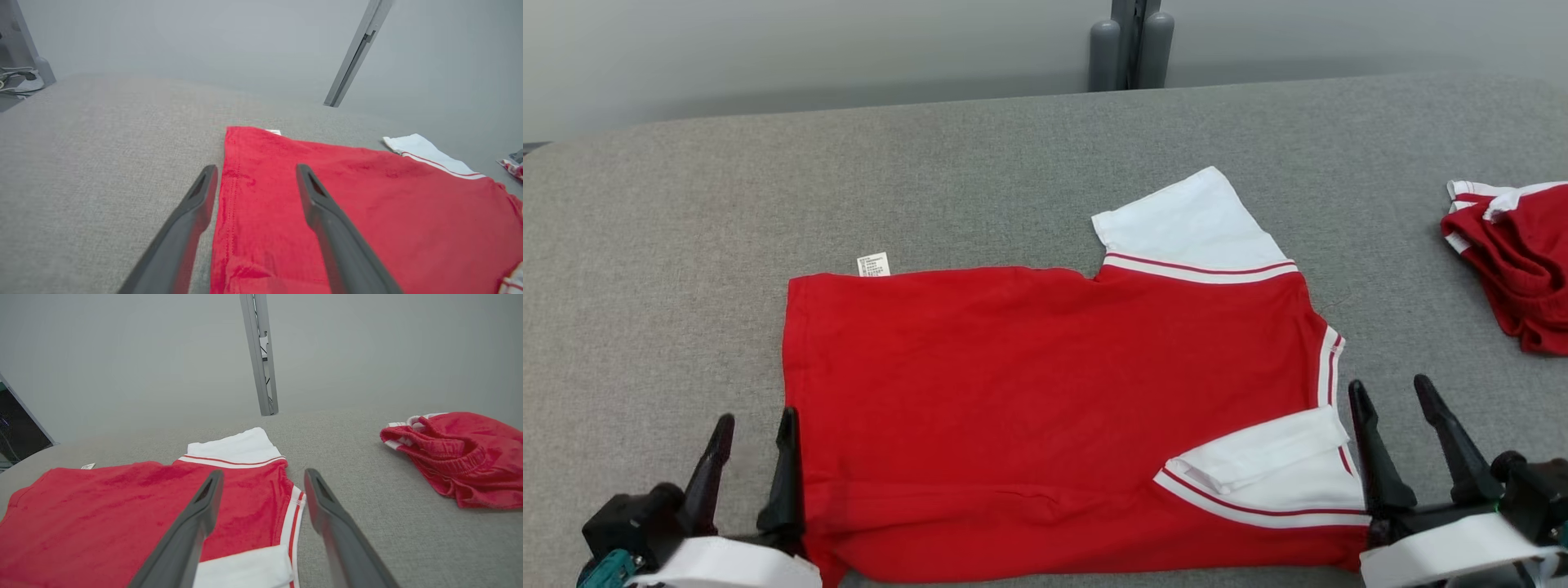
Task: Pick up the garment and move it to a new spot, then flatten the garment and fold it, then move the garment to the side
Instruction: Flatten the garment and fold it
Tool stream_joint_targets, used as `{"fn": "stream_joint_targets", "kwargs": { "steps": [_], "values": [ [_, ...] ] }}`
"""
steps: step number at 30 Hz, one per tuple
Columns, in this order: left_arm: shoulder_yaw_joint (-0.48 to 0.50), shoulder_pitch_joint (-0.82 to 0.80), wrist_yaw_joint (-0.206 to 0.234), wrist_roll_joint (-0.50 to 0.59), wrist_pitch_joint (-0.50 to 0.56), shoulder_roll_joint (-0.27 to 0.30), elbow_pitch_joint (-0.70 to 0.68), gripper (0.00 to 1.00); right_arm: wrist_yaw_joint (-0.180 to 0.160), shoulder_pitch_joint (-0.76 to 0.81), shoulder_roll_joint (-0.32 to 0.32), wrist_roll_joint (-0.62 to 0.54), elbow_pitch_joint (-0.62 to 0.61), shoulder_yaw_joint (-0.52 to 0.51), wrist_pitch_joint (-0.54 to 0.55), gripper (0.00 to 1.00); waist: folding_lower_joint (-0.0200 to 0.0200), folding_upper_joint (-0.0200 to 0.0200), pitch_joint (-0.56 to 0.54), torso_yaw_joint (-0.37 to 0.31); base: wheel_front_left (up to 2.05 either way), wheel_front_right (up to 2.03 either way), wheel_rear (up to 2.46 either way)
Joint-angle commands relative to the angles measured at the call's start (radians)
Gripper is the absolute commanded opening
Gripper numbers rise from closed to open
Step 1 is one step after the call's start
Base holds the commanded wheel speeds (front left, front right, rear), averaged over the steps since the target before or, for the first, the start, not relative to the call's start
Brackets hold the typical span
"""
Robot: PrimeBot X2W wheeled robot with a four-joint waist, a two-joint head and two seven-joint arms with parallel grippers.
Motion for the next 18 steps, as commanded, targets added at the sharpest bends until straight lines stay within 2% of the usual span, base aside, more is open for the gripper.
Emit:
{"fn": "stream_joint_targets", "kwargs": {
  "steps": [1,7,14,18],
  "values": [
    [0.0,-0.043,0.008,0.022,-0.042,-0.004,-0.003,1.0,0.0,-0.026,-0.004,-0.013,-0.018,-0.009,0.01,1.0,0.0,0.0,0.008,0.008,0.0,0.0,0.0],
    [-0.021,-0.134,0.014,0.067,-0.111,-0.019,0.038,1.0,0.0,-0.08,-0.005,-0.039,-0.043,-0.008,0.035,1.0,0.0,0.0,0.02,0.022,0.0,0.0,0.0],
    [-0.035,-0.182,0.014,0.076,-0.106,-0.016,0.094,1.0,0.0,-0.103,-0.004,-0.028,-0.038,0.003,0.029,1.0,0.0,0.0,0.032,0.022,0.0,0.0,0.0],
    [-0.031,-0.243,-0.005,0.056,-0.094,-0.013,0.139,1.0,0.0,-0.115,-0.004,-0.024,-0.041,0.004,0.025,1.0,0.0,0.0,0.059,0.017,0.0,0.0,0.0]
  ]
}}
